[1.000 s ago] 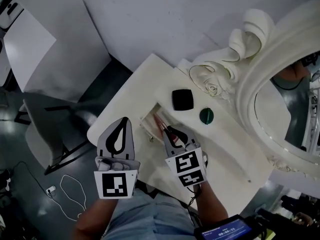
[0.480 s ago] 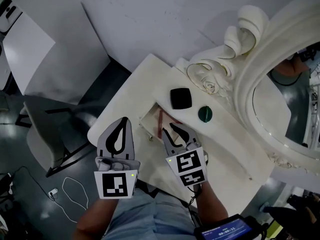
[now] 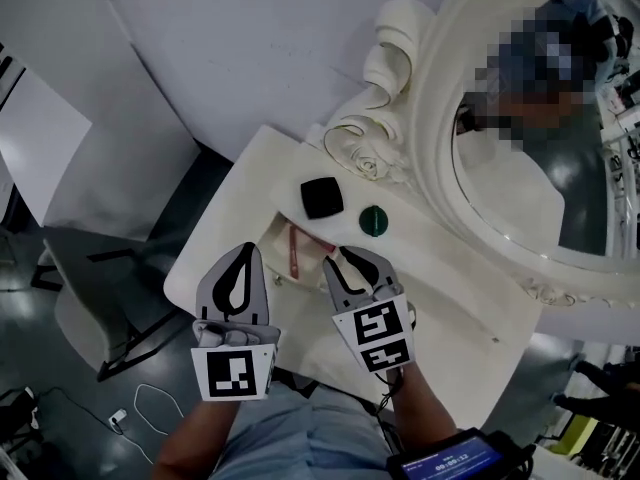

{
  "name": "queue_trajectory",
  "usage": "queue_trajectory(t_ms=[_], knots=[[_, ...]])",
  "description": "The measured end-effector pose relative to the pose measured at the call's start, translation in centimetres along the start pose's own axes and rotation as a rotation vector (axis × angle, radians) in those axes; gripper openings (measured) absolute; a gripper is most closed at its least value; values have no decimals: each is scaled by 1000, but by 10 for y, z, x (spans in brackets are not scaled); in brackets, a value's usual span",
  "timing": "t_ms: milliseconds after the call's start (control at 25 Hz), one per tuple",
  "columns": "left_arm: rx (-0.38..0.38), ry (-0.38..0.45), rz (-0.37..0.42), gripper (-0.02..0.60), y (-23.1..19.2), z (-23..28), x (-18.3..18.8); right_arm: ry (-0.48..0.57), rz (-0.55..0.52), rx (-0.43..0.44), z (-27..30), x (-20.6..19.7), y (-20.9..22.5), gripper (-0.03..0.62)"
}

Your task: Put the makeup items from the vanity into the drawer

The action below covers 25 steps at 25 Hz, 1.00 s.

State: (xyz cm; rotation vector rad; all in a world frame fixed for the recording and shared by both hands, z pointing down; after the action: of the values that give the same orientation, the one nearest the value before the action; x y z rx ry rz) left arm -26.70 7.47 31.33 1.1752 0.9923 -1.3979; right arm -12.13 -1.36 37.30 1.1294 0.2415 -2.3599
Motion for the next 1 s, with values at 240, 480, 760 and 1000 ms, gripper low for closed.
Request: queue_trajectory(t_ms=[240, 480, 760, 1000], knots=[[-57, 8, 1, -2, 20, 12, 7, 25, 49, -103, -16, 0, 37, 94], [-76, -22, 6, -2, 22, 28, 5, 9, 91, -175, -11, -3, 67, 94], [-76, -66, -3, -2, 15, 47, -3, -31, 113, -186, 9, -5, 80, 95], [-73, -83, -10, -2, 10, 53, -10, -40, 132, -182, 13, -8, 82, 82]])
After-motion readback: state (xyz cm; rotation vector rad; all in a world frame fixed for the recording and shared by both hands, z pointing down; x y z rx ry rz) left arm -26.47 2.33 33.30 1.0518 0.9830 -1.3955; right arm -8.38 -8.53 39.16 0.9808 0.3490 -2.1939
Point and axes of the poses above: the fingertips, and each gripper's own axes: z forward along the fingers, y to its right, x out of its top, the point moved 8 cm from there along -z, backward along the fingers, and after that the axes turned 3 degrees about z, right-handed, at the moved point
